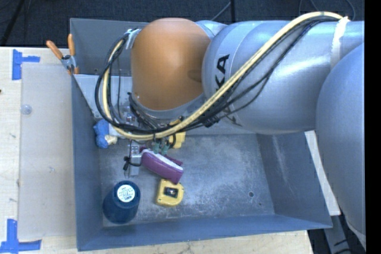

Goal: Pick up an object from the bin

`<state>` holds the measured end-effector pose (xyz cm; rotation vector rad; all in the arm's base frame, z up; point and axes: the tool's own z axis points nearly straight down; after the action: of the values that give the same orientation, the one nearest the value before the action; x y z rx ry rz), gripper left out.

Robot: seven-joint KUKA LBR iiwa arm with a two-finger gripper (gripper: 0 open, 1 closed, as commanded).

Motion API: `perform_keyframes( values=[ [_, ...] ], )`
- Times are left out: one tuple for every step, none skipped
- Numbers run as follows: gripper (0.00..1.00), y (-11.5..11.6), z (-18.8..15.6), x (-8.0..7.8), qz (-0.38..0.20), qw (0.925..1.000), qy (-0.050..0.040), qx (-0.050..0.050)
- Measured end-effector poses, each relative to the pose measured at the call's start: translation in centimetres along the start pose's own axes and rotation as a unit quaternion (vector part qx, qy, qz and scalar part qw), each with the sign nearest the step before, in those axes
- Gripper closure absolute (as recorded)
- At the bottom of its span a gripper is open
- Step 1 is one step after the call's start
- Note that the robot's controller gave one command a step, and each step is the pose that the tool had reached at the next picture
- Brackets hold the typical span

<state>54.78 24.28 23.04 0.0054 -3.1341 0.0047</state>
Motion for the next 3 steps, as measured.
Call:
perform_keyframes(
  values=[
    [1.0,-0.2,-0.5,-0.1,0.003,1.0,-0.0032,-0.001],
    [1.0,-0.2,-0.5,-0.2,0.004,1.0,-0.0031,-0.001],
    [1.0,-0.7,2.8,-0.8,-0.04,0.9992,-0.0056,-0.002]
  ],
)
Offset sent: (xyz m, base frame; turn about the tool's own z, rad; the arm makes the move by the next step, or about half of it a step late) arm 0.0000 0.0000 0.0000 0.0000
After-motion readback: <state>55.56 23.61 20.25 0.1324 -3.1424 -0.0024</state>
